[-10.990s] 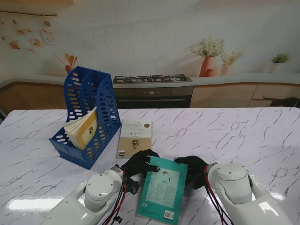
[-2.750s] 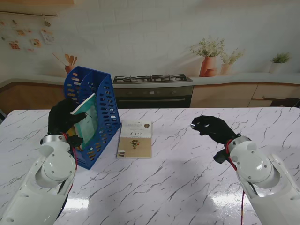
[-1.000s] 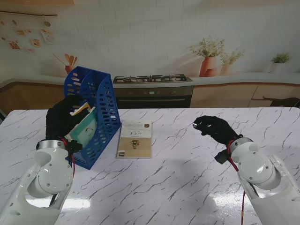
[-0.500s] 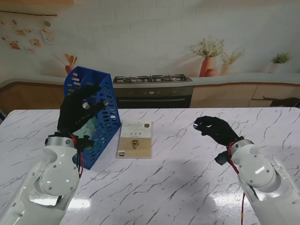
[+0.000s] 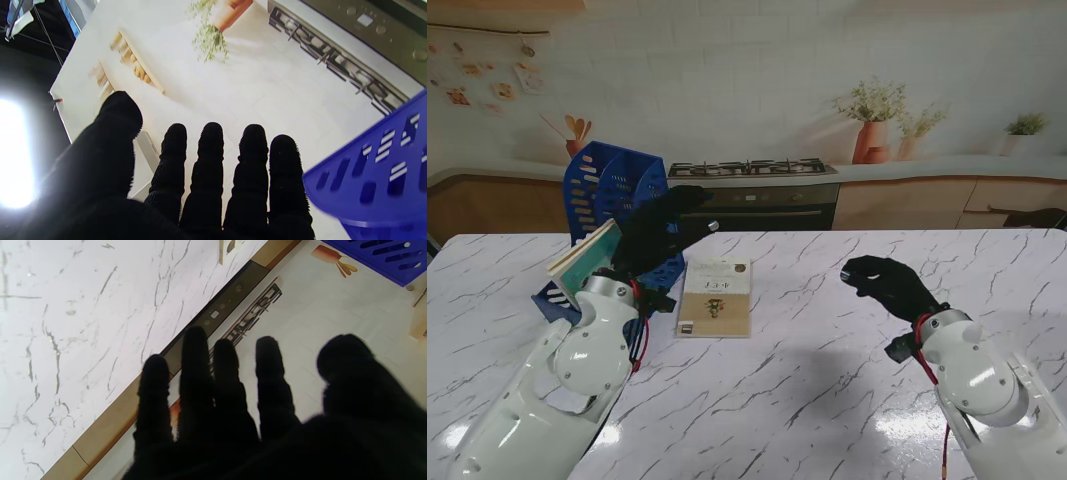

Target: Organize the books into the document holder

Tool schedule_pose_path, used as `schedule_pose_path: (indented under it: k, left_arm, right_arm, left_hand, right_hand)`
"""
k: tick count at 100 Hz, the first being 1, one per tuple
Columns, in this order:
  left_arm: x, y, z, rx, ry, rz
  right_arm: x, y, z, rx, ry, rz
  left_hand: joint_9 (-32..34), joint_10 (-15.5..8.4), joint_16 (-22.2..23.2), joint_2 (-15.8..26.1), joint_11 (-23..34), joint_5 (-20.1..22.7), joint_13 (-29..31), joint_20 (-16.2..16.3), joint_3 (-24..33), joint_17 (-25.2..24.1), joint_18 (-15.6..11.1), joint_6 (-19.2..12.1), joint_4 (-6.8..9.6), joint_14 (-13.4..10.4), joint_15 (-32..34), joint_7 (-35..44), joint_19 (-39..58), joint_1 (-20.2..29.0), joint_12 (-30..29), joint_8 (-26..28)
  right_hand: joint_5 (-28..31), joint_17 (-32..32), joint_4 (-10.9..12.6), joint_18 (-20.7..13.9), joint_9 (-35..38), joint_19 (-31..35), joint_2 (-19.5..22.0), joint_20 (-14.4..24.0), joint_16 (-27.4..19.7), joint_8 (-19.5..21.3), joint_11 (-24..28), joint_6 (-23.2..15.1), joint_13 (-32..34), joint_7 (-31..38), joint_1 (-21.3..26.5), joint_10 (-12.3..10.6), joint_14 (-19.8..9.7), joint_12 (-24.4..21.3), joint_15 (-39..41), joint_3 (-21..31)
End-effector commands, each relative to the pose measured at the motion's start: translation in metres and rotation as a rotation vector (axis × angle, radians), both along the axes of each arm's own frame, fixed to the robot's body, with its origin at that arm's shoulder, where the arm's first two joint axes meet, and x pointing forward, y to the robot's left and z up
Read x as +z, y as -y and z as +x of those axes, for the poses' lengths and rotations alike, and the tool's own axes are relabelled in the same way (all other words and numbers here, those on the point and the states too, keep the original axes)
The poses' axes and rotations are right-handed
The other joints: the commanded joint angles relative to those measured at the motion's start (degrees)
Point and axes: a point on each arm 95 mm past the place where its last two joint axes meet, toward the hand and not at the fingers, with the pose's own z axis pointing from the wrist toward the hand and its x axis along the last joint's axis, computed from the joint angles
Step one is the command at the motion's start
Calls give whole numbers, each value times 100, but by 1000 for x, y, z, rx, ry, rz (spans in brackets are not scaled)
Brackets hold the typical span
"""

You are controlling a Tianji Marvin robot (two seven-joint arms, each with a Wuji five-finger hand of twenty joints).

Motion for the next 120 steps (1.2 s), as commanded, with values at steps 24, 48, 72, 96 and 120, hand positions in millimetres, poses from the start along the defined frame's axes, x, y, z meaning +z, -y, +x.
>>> schedule_pose_path:
  k: [24, 48, 72, 96, 120]
  left_arm:
    - [-42, 10, 32, -95, -154, 44]
    - [-81, 7, 55, -127, -291, 125]
    - [-123, 6, 71, -146, -414, 191]
    - [-155, 5, 83, -140, -516, 228]
    - [-174, 11, 82, -193, -618, 275]
  right_arm:
    - [-10, 1, -6, -5, -24, 22]
    - [-12, 1, -4, -5, -30, 26]
    - [-16, 1, -2, -2, -47, 33]
    - [-19, 2, -2, -5, -63, 42]
    - [-21, 3, -3, -6, -62, 20]
  left_hand:
    - [-6, 8, -287, 362, -50, 134, -88, -92, -374, -383, -19, 69, 163, -110, -188, -113, -170, 154, -69, -130]
    - [214, 117, -479, 612, 69, 116, -28, -11, -562, -336, 112, 238, 168, 139, -70, -139, -15, 104, -73, -170]
    - [318, 215, -640, 1029, 101, 78, -83, 4, -816, -450, 39, 418, 132, 137, 104, -85, -12, 247, -162, -181]
    - [-21, 329, -807, 1072, -9, -182, -422, -189, -1205, -781, -126, 725, 150, 50, -43, -272, -437, 156, -297, -296]
    - [112, 558, -810, 1271, 143, -158, -307, -149, -1284, -809, -79, 1197, 182, 187, 108, 122, -353, 269, -441, -68]
  right_hand:
    - [76, -63, 189, 1139, -94, 86, 159, -43, -6, 119, 3, 36, 3, -72, 48, -41, 20, -42, 39, -57]
    - [36, -71, 194, 1139, -89, 77, 172, -49, -16, 114, -18, 14, 9, -94, 48, -55, 20, -56, 26, -100]
    - [52, -57, 200, 1166, -51, 87, 172, -39, -17, 110, -51, -13, 54, -97, 33, -63, 26, -63, 5, -113]
    - [67, -36, 202, 1169, -18, 113, 192, -18, -5, 107, -52, 4, 84, -92, 21, -46, 33, -53, 12, -98]
    - [62, -13, 198, 1152, -40, 140, 225, -13, 8, 102, -10, 46, 67, -93, 39, -22, 43, -34, 45, -93]
